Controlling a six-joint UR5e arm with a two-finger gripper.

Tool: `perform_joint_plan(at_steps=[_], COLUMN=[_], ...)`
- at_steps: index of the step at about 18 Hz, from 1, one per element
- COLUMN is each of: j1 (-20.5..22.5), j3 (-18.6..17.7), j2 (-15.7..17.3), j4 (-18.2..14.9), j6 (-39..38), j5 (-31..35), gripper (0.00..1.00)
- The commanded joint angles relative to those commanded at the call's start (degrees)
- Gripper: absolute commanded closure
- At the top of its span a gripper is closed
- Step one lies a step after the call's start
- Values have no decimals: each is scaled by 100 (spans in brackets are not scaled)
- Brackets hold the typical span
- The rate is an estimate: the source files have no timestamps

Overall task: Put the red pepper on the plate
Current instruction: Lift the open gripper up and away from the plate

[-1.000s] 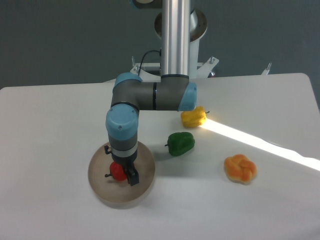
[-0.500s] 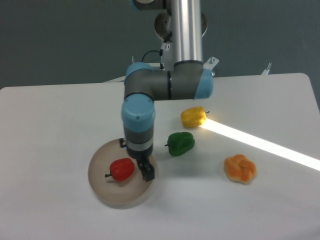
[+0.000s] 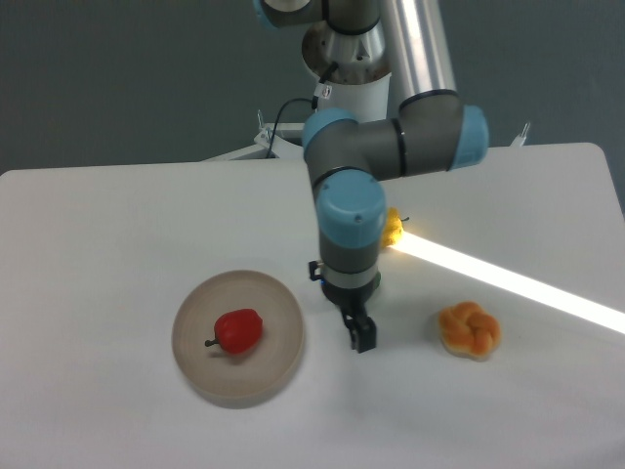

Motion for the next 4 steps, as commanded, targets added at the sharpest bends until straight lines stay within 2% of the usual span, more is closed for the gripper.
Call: perform_joint_plan(at_steps=[4], j1=[18], j3=[0], j2=[9], j4=[0], j6=[27], j5=[0], gripper=[0])
